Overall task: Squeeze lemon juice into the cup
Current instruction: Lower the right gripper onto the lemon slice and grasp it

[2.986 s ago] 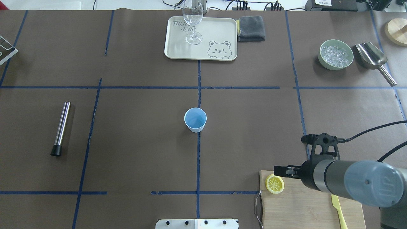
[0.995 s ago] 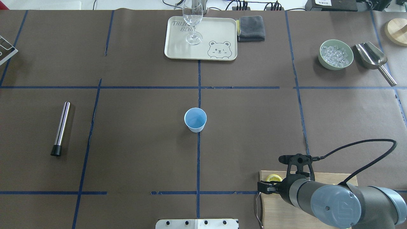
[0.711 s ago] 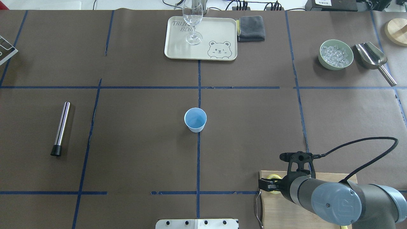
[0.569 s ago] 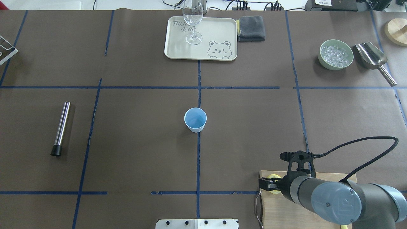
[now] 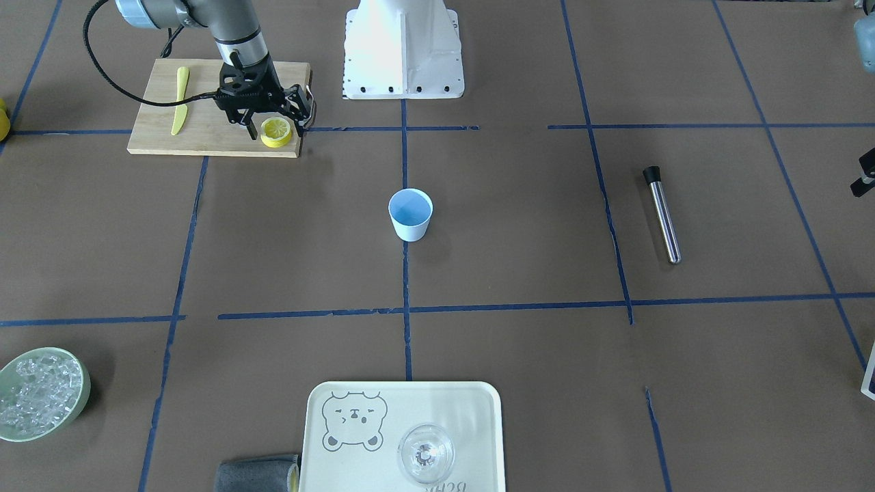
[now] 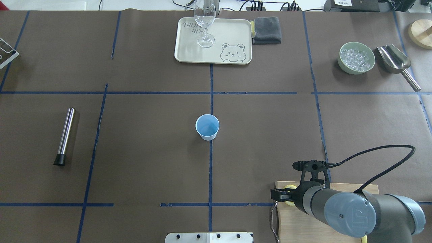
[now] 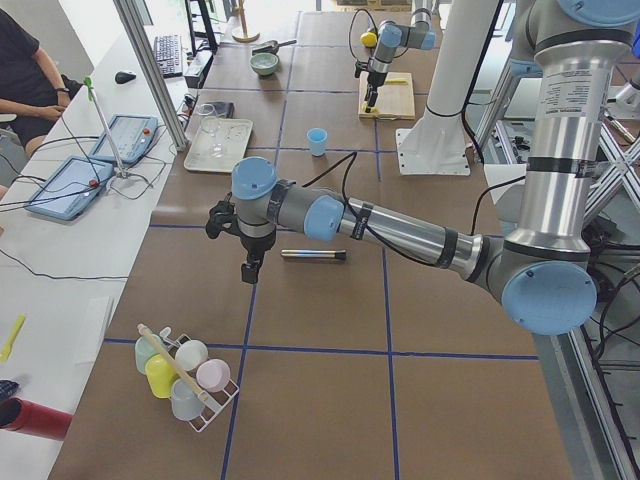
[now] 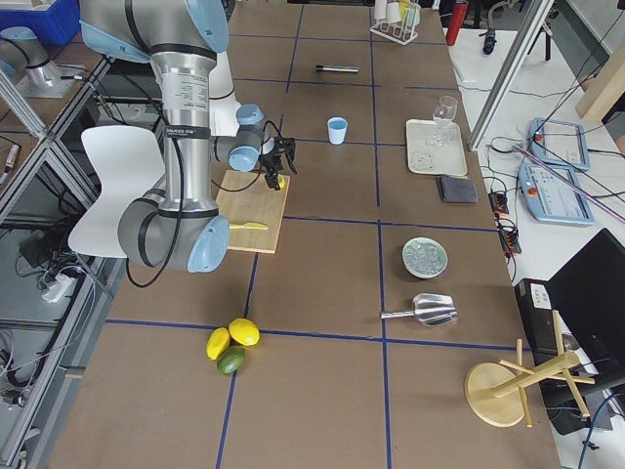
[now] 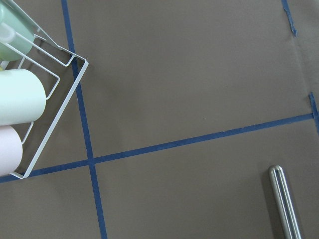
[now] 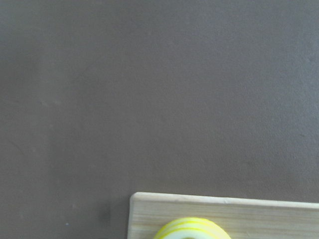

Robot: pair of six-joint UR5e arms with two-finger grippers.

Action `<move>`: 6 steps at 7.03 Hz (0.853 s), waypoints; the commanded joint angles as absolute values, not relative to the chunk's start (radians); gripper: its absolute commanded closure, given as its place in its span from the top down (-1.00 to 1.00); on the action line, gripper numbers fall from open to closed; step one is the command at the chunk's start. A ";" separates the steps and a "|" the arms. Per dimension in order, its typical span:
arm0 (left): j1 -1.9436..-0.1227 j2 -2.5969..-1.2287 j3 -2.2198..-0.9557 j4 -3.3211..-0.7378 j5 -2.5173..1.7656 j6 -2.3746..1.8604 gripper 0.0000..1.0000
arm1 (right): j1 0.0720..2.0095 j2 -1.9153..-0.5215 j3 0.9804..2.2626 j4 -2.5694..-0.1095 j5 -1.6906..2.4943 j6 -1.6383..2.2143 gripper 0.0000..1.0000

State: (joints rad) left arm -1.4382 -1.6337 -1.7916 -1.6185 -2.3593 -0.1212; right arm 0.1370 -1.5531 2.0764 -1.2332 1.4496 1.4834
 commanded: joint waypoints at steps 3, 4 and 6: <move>-1.439 -1.632 -1.798 -1.617 -2.359 -0.121 1.00 | 0.146 -1.552 2.083 -1.232 1.463 1.483 0.31; -1.439 -1.634 -1.792 -1.618 -2.359 -0.121 1.00 | 0.146 -1.552 2.085 -1.232 1.466 1.483 -0.13; -1.439 -1.634 -1.793 -1.618 -2.359 -0.121 1.00 | 0.147 -1.555 2.088 -1.232 1.468 1.483 -0.29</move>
State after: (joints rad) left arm -1.4389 -1.6335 -1.7922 -1.6182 -2.3593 -0.1212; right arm 0.1464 -1.5537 2.0855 -1.2319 1.4670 1.4834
